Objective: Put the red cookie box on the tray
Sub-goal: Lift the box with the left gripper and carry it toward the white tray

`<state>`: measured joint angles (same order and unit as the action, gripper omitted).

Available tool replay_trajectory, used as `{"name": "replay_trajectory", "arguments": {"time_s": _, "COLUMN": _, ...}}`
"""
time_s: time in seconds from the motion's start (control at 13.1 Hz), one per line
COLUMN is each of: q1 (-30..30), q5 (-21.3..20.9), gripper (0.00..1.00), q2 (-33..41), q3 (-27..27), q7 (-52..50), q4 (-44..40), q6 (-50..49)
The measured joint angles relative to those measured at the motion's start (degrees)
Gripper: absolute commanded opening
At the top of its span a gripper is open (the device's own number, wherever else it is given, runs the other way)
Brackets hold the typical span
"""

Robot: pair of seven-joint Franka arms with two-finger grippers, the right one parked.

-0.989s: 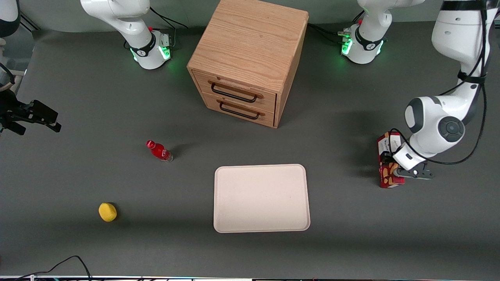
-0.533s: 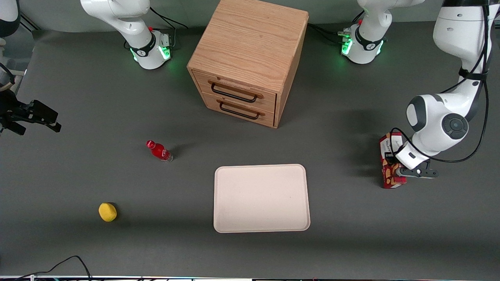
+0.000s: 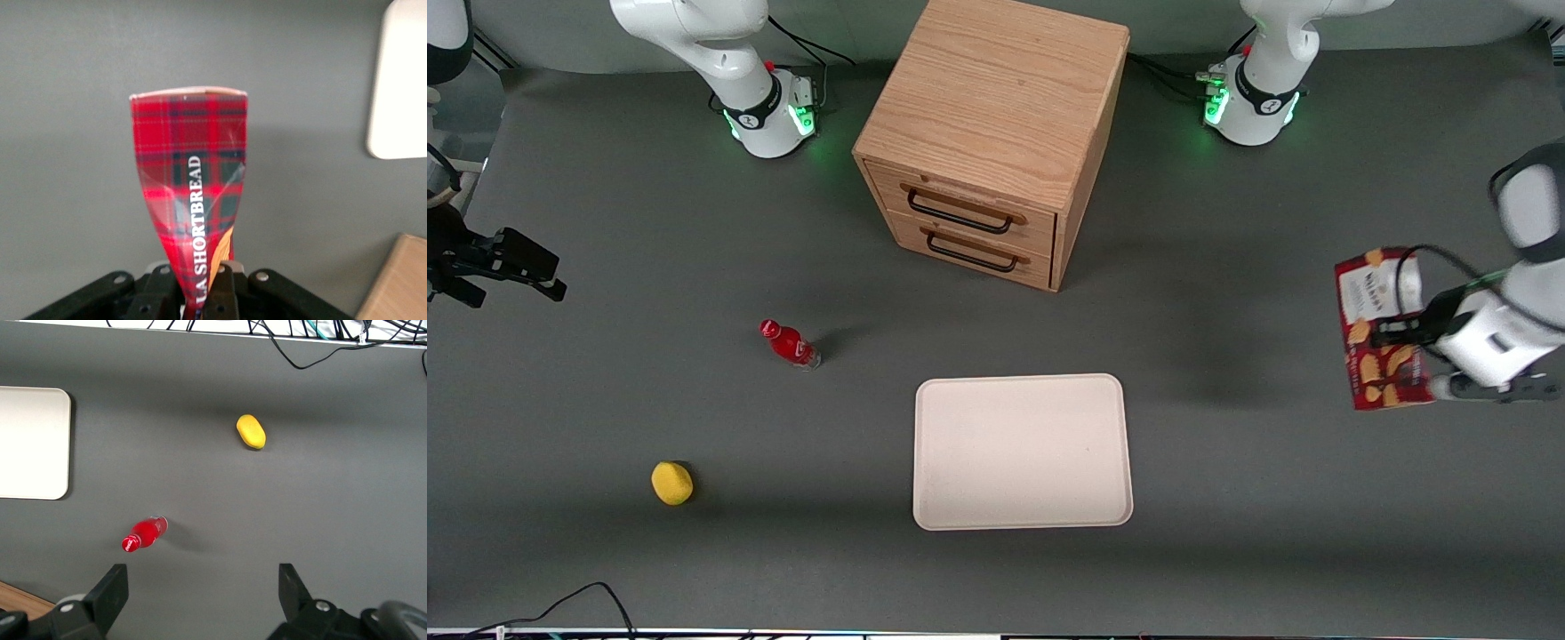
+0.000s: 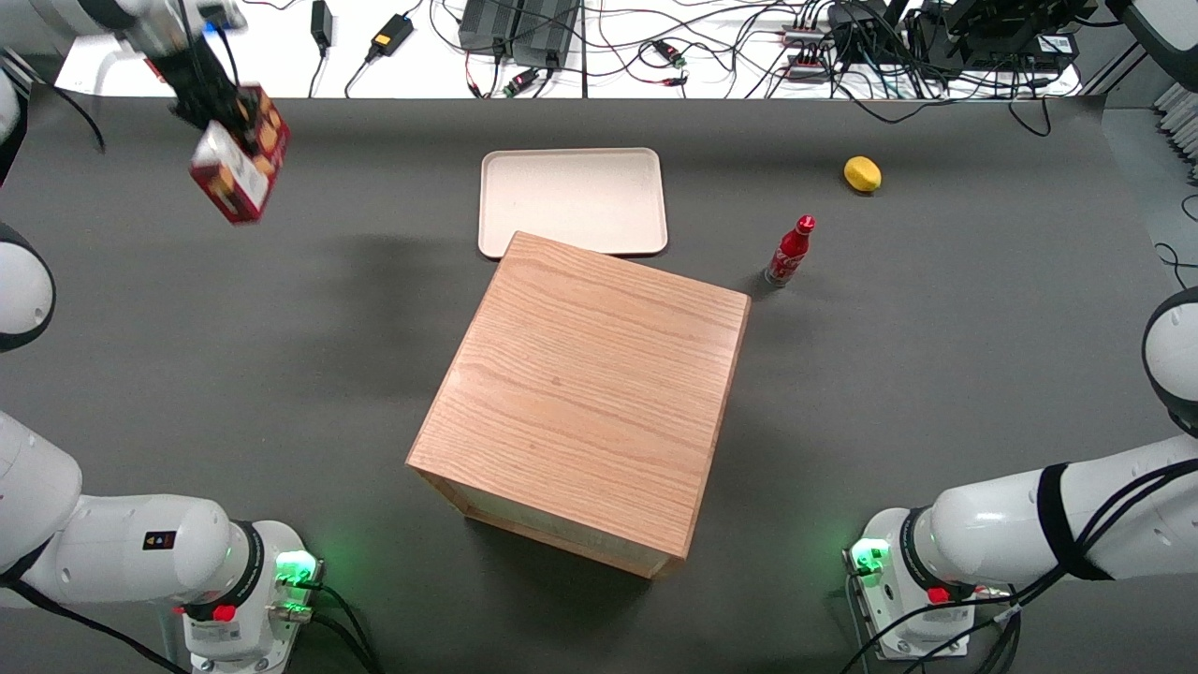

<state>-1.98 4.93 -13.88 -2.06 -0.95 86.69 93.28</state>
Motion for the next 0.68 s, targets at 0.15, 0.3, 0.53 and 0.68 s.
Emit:
{"name": "replay_trajectory", "arguments": {"time_s": 0.15, "q1": 0.2, "q5": 0.1, "gripper": 0.0, "q2": 0.0, "q3": -5.1, "q7": -9.2, "q4": -6.4, "q6": -4.6}}
{"name": "replay_trajectory", "arguments": {"time_s": 0.3, "q1": 0.6, "q5": 0.0, "gripper": 0.0, "q2": -1.2, "q3": -12.5, "q7": -19.7, "q4": -7.5, "q6": -4.2}}
{"name": "replay_trajectory", "arguments": {"time_s": 0.53, "q1": 1.7, "q5": -3.5, "gripper": 0.0, "q2": -7.1, "q3": -21.5, "q7": -31.0, "q4": -7.4, "q6": 6.1}}
{"name": "replay_trajectory", "arguments": {"time_s": 0.68, "q1": 2.7, "q5": -8.0, "gripper": 0.0, "q2": -12.7, "q3": -24.9, "q7": -35.8, "q4": -7.2, "q6": 14.6}}
